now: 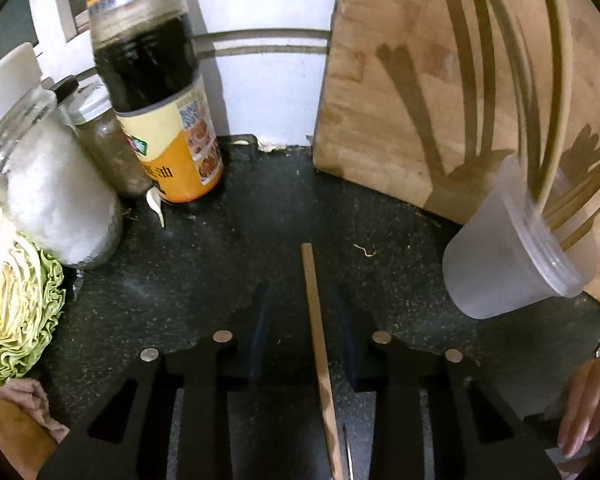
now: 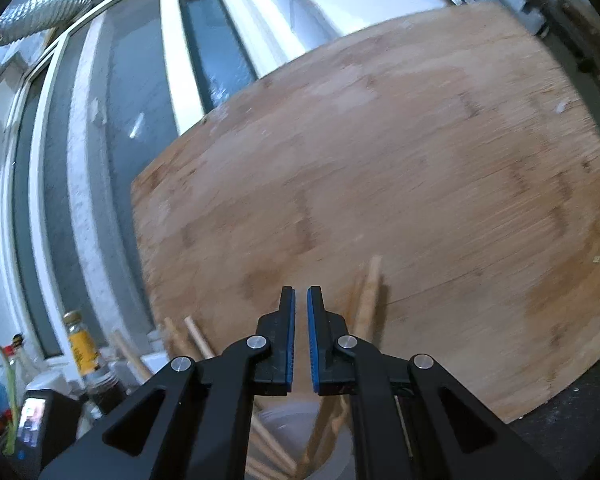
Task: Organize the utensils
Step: 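Move the left tool to the last chopstick and grasp it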
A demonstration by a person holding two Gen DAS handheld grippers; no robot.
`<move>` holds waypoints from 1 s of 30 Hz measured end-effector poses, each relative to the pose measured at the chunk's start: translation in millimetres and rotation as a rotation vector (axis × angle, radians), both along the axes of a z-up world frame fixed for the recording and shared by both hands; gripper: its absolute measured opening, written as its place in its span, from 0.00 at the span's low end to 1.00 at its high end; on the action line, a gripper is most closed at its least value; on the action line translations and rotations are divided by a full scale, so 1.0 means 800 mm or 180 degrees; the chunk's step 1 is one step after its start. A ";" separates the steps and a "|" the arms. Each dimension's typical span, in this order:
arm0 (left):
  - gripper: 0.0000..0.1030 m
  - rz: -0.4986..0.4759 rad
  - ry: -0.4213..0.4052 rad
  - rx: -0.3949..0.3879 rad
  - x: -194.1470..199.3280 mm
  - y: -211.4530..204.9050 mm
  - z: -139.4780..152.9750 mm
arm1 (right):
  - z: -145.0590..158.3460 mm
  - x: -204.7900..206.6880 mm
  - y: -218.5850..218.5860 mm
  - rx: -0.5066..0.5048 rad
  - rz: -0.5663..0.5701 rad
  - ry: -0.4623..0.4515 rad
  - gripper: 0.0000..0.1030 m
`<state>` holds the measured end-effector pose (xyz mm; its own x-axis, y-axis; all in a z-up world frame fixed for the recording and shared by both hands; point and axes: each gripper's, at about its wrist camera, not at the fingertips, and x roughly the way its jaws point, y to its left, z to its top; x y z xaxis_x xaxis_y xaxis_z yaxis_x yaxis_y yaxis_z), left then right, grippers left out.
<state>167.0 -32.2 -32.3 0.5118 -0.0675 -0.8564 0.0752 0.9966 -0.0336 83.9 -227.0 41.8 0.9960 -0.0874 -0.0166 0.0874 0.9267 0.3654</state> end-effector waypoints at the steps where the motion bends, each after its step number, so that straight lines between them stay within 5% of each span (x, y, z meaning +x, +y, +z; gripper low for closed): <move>1: 0.26 -0.0005 0.0010 0.0012 0.002 -0.002 -0.003 | 0.000 0.001 0.000 -0.0005 0.0021 0.0012 0.08; 20: 0.06 -0.0018 0.0092 0.0192 0.027 -0.027 -0.037 | -0.005 0.010 0.020 -0.0211 0.0302 0.0136 0.08; 24: 0.06 0.0052 -0.0087 0.0151 0.008 -0.021 -0.009 | -0.007 0.013 0.019 -0.0191 0.0307 0.0194 0.08; 30: 0.06 0.0070 -0.0675 0.0042 -0.045 -0.012 0.080 | -0.006 0.016 0.021 -0.0235 0.0263 0.0203 0.08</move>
<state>131.3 -42.0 32.1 0.6819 -0.0437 -0.7301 0.0573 0.9983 -0.0063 96.4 -210.1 37.1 0.9970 -0.0084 -0.0766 0.0305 0.9559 0.2920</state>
